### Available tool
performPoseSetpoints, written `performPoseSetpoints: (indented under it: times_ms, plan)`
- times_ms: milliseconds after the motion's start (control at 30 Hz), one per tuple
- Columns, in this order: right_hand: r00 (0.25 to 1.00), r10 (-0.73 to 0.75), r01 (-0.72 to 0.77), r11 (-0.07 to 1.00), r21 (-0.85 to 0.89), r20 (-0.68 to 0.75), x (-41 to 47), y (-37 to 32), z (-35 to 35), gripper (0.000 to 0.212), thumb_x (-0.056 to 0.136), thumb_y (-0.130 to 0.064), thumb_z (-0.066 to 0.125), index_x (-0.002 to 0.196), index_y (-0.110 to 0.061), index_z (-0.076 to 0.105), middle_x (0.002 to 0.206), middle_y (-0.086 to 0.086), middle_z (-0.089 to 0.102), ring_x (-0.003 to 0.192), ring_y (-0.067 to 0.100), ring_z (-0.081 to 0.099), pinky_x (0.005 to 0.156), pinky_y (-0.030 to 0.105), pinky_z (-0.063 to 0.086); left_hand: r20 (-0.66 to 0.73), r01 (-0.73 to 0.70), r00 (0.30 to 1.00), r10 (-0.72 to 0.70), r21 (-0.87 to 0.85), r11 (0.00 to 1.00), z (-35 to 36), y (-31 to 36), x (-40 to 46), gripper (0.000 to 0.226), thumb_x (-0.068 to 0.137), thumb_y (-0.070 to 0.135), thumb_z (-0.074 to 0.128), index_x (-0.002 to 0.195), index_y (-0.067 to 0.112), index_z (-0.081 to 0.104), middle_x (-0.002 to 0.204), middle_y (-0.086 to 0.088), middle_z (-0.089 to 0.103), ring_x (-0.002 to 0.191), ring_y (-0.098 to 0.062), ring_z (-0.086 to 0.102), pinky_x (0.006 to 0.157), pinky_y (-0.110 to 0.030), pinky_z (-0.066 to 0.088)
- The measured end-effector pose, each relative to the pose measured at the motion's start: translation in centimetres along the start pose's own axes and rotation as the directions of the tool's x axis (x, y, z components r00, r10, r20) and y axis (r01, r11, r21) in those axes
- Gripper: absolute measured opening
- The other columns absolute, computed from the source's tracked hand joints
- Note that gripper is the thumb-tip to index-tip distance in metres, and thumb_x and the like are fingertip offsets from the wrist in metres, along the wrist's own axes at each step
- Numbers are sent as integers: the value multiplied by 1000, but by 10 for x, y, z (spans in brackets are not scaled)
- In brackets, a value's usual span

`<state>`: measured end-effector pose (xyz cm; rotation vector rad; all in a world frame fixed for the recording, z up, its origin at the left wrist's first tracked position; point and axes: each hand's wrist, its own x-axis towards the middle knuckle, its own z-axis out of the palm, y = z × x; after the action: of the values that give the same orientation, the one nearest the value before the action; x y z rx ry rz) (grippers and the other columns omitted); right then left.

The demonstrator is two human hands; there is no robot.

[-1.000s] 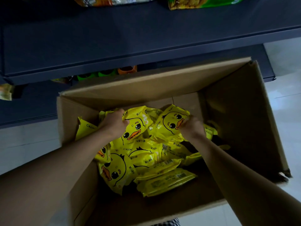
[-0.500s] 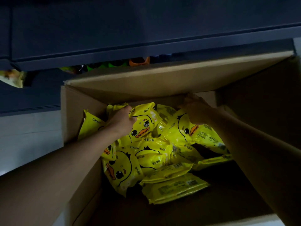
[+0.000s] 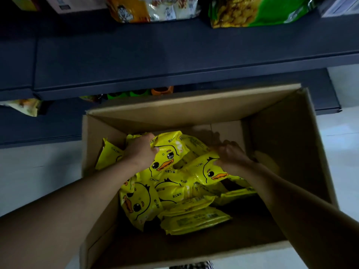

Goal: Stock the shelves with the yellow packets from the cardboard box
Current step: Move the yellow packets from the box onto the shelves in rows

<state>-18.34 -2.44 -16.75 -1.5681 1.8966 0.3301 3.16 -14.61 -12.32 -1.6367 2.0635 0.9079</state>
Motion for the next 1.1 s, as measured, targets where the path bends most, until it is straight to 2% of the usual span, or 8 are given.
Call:
performPoseSetpoints:
  times_ms: [133,300,500,633,767,867,967,1100]
  plan:
    - [994,110,-107,981,159,-8,-38,7,-20,49,88,-29,57,135,-22,42,123,14,58,113,31,55,89,33,42,-36,-52,998,53,22,998,-27,13,-23,36,93,22,58,126,14,47,123,-12,60,115,-31,55,91,-40,46]
    - [989,120,-100,974,202,-89,-89,10,-83,41,94,-33,52,127,-11,44,122,15,58,112,33,54,85,34,41,-74,-104,991,112,103,989,-76,38,-61,34,95,25,54,127,15,47,123,-12,60,117,-31,54,90,-37,45]
    - [972,95,-24,950,310,-214,-158,-2,-185,45,96,-31,48,135,-11,38,125,15,56,114,30,54,95,36,41,-143,-193,967,208,114,975,-150,72,-122,30,97,25,50,124,14,46,120,-11,61,111,-31,57,84,-35,46]
    - [935,128,-12,944,329,-332,-205,-12,-260,46,96,-29,48,136,-7,38,118,20,59,105,32,56,82,34,41,-203,-265,937,283,109,958,-209,96,-164,24,97,24,47,120,17,47,112,-9,62,101,-30,58,82,-40,49]
    - [882,109,61,938,340,-458,-255,-24,-332,39,96,-26,49,130,-9,42,97,18,64,75,26,61,67,30,40,-301,-350,876,377,142,926,-271,118,-205,31,96,25,49,127,19,47,117,-6,60,95,-24,58,76,-33,44]
    - [828,89,105,945,309,-554,-292,-32,-381,28,95,-27,50,119,-14,47,96,16,65,83,28,63,73,34,45,-369,-380,835,409,152,913,-319,133,-236,30,95,24,51,125,19,49,110,-5,61,94,-24,59,74,-31,44]
    - [783,51,163,945,283,-620,-326,-41,-428,13,94,-25,52,101,-15,49,86,17,66,78,31,64,67,35,45,-415,-397,792,448,207,894,-368,148,-268,22,93,23,53,115,22,53,106,2,61,93,-17,56,85,-38,49]
    - [705,9,202,956,212,-709,-369,-56,-485,29,95,-28,51,119,-12,48,94,11,62,83,23,59,69,30,40,-469,-425,733,493,249,870,-429,166,-314,19,93,22,55,112,23,56,104,3,61,90,-15,57,83,-35,49]
